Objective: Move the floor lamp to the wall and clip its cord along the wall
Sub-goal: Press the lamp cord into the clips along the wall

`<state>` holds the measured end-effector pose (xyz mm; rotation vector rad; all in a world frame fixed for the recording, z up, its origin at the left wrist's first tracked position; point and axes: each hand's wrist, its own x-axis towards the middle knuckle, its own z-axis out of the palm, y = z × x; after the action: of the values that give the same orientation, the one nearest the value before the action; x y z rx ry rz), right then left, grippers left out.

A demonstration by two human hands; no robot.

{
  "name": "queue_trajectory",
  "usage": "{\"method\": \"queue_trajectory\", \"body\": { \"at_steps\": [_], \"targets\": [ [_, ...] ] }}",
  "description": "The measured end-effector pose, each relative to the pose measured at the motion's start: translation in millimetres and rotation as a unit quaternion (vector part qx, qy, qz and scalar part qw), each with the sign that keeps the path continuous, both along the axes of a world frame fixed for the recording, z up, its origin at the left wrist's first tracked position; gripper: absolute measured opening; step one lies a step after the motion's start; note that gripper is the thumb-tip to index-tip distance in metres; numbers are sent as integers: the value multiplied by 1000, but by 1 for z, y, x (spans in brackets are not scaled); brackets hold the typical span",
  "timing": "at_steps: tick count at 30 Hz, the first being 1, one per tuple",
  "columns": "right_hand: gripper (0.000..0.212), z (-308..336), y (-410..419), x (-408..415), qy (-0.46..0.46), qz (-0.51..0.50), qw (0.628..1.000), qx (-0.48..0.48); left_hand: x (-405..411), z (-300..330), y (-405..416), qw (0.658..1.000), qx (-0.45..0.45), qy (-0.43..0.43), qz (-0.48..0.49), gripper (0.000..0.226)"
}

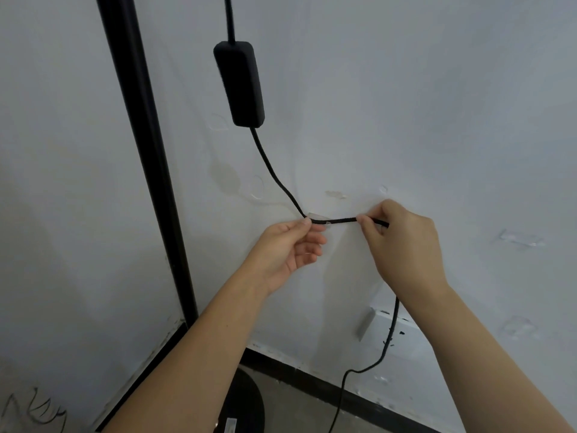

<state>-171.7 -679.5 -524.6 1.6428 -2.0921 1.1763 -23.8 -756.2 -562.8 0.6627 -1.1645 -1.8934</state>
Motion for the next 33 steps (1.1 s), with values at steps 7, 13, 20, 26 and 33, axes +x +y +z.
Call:
{"method": "queue_trajectory", "body": {
  "at_steps": [7,13,20,26,33],
  "targets": [
    [19,-20,5,-1,4,-13,998,65,-1,-1,-1,995,-67,-59,53,27],
    [21,-31,8,1,-13,17,995,94,-5,-1,4,990,-77,-80,86,30],
    [40,-62,43,-9,-179,99,950,237,-36,-14,33,982,-121,-142,19,24],
    [34,-52,109,-77,-231,26,930,286,-83,-23,66,992,-42,-102,-68,20],
    [20,13,145,-131,-178,-31,972,154,-136,4,95,994,59,31,-84,19]
  ]
}}
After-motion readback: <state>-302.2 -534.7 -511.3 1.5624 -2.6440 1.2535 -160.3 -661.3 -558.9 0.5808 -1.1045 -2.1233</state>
